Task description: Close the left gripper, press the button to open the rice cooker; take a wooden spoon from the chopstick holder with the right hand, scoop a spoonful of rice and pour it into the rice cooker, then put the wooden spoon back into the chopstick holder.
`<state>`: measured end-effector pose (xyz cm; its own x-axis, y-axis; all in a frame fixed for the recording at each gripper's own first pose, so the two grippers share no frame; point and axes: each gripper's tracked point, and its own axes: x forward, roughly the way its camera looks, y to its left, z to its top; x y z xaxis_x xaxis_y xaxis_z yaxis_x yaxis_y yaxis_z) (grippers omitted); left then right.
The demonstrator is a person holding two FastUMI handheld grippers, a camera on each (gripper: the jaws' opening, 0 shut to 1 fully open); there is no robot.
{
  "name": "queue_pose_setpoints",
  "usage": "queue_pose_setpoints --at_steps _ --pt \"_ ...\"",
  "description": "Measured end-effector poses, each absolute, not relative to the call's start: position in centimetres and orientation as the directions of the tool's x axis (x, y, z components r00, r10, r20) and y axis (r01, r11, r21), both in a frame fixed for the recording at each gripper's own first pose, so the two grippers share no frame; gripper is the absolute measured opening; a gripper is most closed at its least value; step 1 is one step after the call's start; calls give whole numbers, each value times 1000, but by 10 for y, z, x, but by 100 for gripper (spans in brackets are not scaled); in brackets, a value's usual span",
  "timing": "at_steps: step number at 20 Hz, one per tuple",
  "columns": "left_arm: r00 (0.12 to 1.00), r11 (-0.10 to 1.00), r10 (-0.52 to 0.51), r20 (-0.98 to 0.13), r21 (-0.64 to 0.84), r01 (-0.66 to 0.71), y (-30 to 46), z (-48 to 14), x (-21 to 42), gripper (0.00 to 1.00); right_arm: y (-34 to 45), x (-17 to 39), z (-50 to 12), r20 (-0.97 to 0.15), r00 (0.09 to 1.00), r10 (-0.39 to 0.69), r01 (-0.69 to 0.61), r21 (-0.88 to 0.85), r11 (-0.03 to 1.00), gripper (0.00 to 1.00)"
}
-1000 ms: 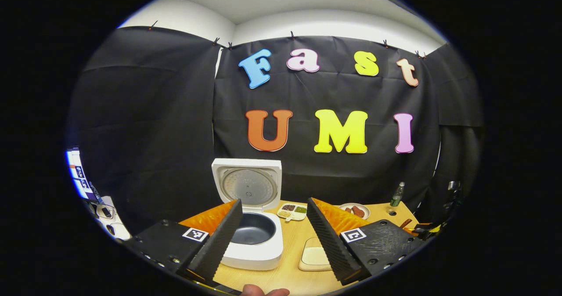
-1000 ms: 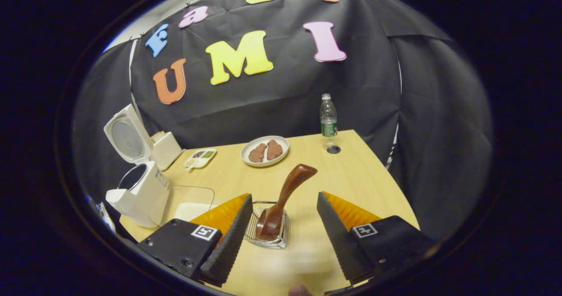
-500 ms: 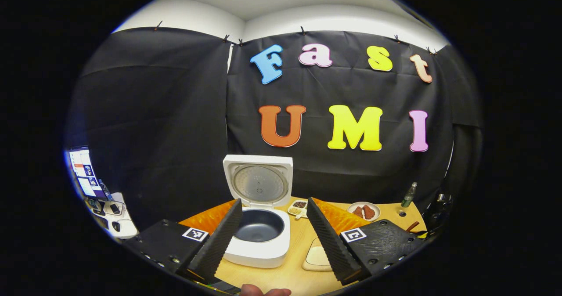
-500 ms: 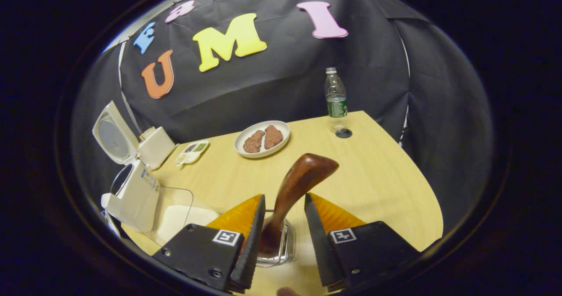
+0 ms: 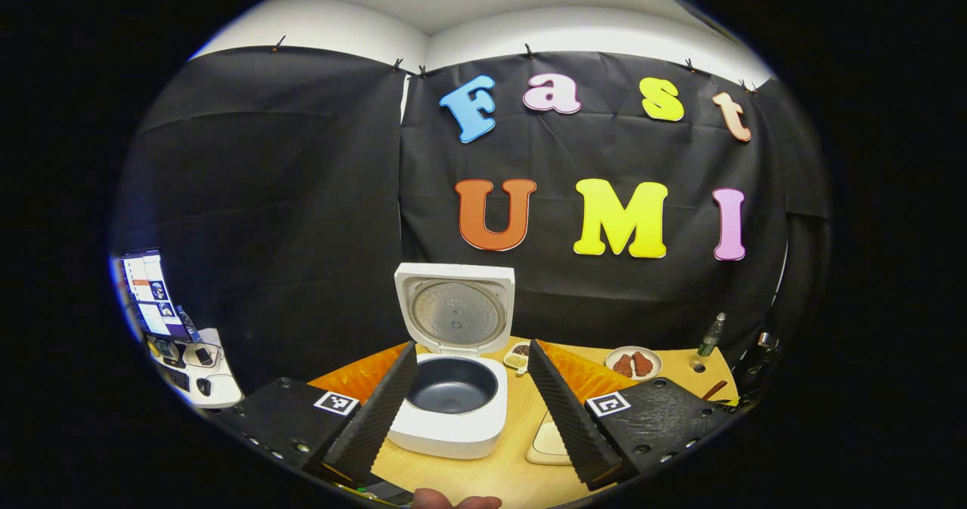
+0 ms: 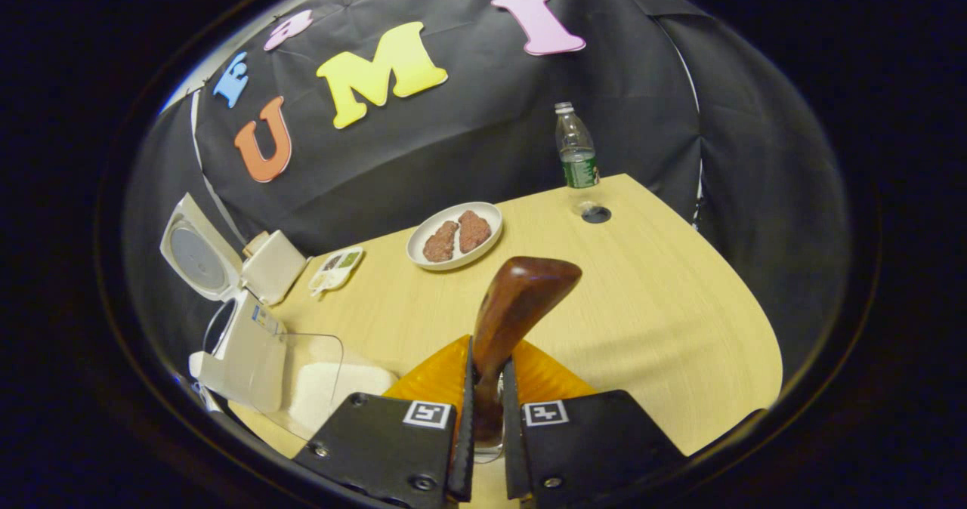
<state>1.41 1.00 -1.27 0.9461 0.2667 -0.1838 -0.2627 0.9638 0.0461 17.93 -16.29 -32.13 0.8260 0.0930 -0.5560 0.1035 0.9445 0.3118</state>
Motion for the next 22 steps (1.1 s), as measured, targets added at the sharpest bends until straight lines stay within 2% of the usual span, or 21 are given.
queue_pose_setpoints --at_steps 5,11,15,16,22 --pt "962 976 219 -160 25 -218 26 -15 12 94 -158 170 -288 -516 857 20 132 256 958 14" --pt "985 993 118 -128 13 -117 67 -20 10 94 -132 146 -208 -418 904 -90 173 165 971 12" --pt "990 997 81 -117 22 -79 103 -27 8 94 -74 137 -170 -365 929 -62 119 136 984 14" --pt "990 997 77 -117 23 -75 111 -29 8 94 -54 137 -167 -361 932 -39 92 132 987 12" --pt "986 996 91 -138 13 -90 154 -39 -3 94 22 151 -213 -393 919 -1 7 14 1000 12"
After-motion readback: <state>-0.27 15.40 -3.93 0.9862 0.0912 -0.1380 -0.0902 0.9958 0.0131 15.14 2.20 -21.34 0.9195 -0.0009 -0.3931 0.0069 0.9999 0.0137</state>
